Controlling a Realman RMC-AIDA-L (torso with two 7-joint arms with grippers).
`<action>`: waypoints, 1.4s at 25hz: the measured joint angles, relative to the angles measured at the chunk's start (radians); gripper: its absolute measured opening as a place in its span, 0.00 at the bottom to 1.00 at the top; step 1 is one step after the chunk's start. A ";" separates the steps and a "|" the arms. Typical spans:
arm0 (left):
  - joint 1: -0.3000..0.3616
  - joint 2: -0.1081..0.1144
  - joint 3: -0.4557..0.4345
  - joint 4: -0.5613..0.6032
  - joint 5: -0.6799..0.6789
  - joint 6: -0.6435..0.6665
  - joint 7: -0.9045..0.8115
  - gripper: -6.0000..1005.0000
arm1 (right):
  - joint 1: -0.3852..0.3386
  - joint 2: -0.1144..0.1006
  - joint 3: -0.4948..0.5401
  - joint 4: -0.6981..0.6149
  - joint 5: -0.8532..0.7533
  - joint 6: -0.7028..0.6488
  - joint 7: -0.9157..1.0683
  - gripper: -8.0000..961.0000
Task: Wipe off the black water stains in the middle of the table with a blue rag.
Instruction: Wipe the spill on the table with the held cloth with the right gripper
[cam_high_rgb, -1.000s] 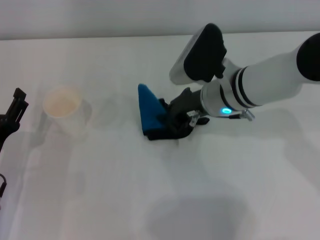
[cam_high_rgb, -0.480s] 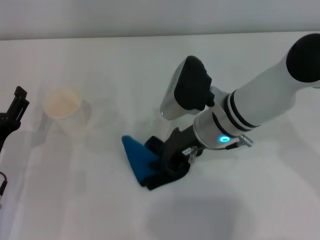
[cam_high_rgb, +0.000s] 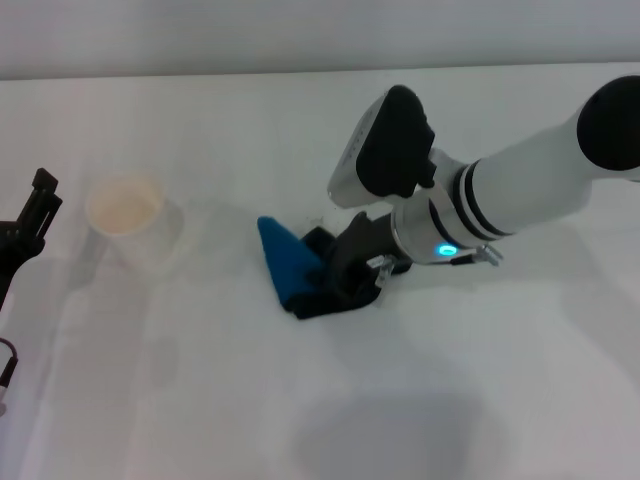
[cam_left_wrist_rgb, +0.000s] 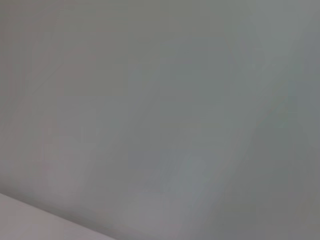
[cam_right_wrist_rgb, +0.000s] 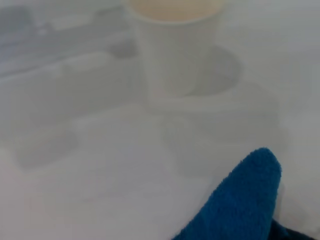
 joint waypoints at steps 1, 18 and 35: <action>0.000 0.000 0.000 0.000 0.000 0.000 0.000 0.87 | 0.007 -0.001 0.002 0.013 0.000 -0.016 -0.001 0.14; -0.012 0.002 -0.014 -0.011 -0.002 0.011 0.000 0.87 | 0.036 -0.003 0.201 0.080 -0.176 -0.133 0.010 0.14; -0.022 0.002 -0.014 -0.018 -0.002 0.012 0.000 0.87 | 0.086 0.008 -0.056 0.003 -0.092 0.002 0.026 0.14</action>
